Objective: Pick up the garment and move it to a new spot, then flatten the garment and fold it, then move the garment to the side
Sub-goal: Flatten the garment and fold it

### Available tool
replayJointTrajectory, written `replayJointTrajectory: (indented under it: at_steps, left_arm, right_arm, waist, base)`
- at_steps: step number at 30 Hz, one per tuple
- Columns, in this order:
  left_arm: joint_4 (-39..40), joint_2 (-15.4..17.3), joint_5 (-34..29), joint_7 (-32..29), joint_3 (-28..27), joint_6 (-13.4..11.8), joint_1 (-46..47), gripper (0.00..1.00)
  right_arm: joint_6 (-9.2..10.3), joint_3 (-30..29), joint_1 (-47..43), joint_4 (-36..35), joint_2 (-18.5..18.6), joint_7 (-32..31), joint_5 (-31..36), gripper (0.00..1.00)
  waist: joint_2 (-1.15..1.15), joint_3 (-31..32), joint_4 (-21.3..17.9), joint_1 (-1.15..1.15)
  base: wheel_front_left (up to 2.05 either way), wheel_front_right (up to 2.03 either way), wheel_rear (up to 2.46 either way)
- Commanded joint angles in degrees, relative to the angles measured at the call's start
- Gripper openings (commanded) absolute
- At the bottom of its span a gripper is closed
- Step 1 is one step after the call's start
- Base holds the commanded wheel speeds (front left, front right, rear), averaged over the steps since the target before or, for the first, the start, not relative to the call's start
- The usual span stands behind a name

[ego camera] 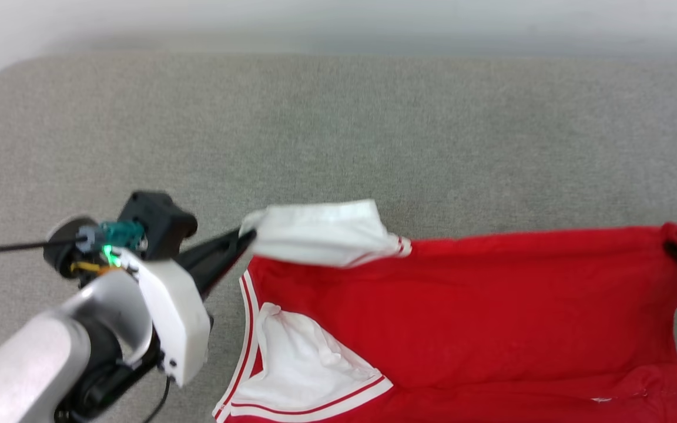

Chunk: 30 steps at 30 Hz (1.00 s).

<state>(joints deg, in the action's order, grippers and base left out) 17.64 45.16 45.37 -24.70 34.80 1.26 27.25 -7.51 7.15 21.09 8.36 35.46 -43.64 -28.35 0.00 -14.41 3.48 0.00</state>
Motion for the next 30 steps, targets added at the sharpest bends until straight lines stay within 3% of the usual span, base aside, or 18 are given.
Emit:
replayJointTrajectory:
  at_steps: [1, 14, 22, 30]
  left_arm:
    - [0.62, 0.68, 0.83, 0.58, -0.05, -0.80, -2.77, 0.00]
    - [4.16, 4.45, 3.43, 1.91, 2.87, -5.27, -18.37, 0.00]
    - [-1.40, 2.23, 3.19, 1.93, 6.95, -3.24, -21.01, 0.00]
    - [-8.72, -1.05, 1.52, 2.04, 10.22, -0.70, -19.46, 0.00]
  right_arm:
    - [0.05, -1.19, -3.13, -1.72, -1.00, -0.03, -0.85, 0.00]
    - [0.05, -7.50, -22.55, -12.49, -4.90, -3.85, -1.11, 0.00]
    - [0.05, -5.59, -27.29, -12.32, -3.74, -6.18, 0.59, 0.00]
    - [0.05, -1.77, -25.82, -9.93, -2.83, -5.25, 1.59, 0.00]
  waist:
    - [0.00, 2.66, -0.53, 0.00]
    - [0.00, 6.36, -0.49, 0.00]
    - [0.00, 5.67, -0.51, 0.00]
    - [0.00, 4.12, -0.73, 0.00]
  base:
    - [0.00, 0.00, 0.00]
    - [0.00, 0.00, 0.00]
    - [0.00, 0.00, 0.00]
    - [0.00, 0.00, 0.00]
